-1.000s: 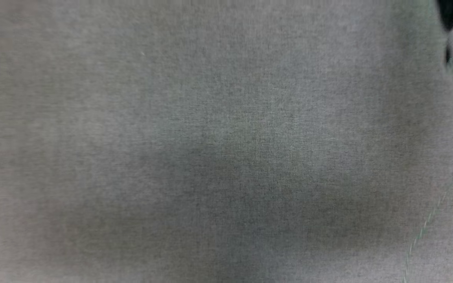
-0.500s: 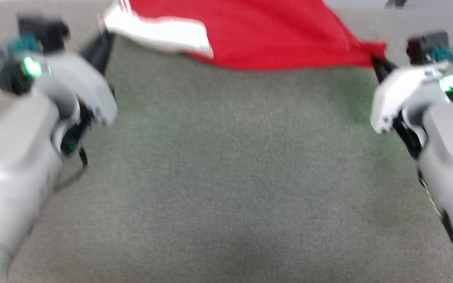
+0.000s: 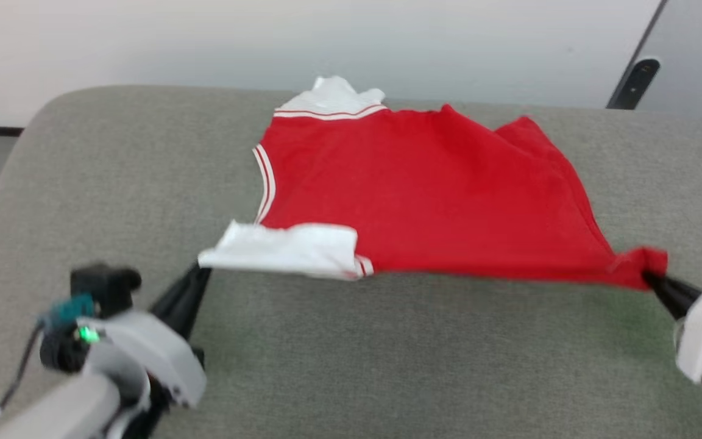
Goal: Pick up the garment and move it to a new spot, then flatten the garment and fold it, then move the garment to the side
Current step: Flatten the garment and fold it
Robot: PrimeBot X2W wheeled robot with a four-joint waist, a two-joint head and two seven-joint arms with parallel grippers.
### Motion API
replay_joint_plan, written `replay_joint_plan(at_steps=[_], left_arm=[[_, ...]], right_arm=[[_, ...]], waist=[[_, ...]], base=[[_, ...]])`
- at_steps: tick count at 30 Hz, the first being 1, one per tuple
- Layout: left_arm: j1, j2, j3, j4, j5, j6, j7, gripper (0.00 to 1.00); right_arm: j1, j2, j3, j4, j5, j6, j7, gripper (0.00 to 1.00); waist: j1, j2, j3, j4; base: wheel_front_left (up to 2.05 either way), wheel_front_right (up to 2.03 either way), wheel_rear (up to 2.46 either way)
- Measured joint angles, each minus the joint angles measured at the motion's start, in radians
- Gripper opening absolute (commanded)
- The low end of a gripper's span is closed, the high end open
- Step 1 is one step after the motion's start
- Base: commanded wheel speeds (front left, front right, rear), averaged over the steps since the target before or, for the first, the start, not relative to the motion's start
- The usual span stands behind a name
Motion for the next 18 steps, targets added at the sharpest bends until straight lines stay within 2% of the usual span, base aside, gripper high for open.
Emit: replay_joint_plan(at_steps=[3,7,18], left_arm=[[0.078,0.025,-0.004,-0.092,-0.007,0.056,-0.012,0.00],[0.162,0.035,-0.001,-0.170,-0.012,0.117,-0.030,0.00],[0.362,0.020,0.025,-0.290,-0.054,0.218,-0.051,0.00]], right_arm=[[0.122,-0.008,-0.070,-0.099,0.002,0.000,0.058,0.00],[0.258,0.016,-0.167,-0.216,-0.002,0.000,0.154,0.00],[0.521,0.146,-0.395,-0.493,-0.030,0.000,0.410,0.00]], waist=[[0.0000,0.0000,0.000,0.015],[0.0000,0.0000,0.017,0.022],[0.0000,0.0000,0.072,0.027]], base=[[0.00,0.00,0.00],[0.00,0.00,0.00],[0.00,0.00,0.00]])
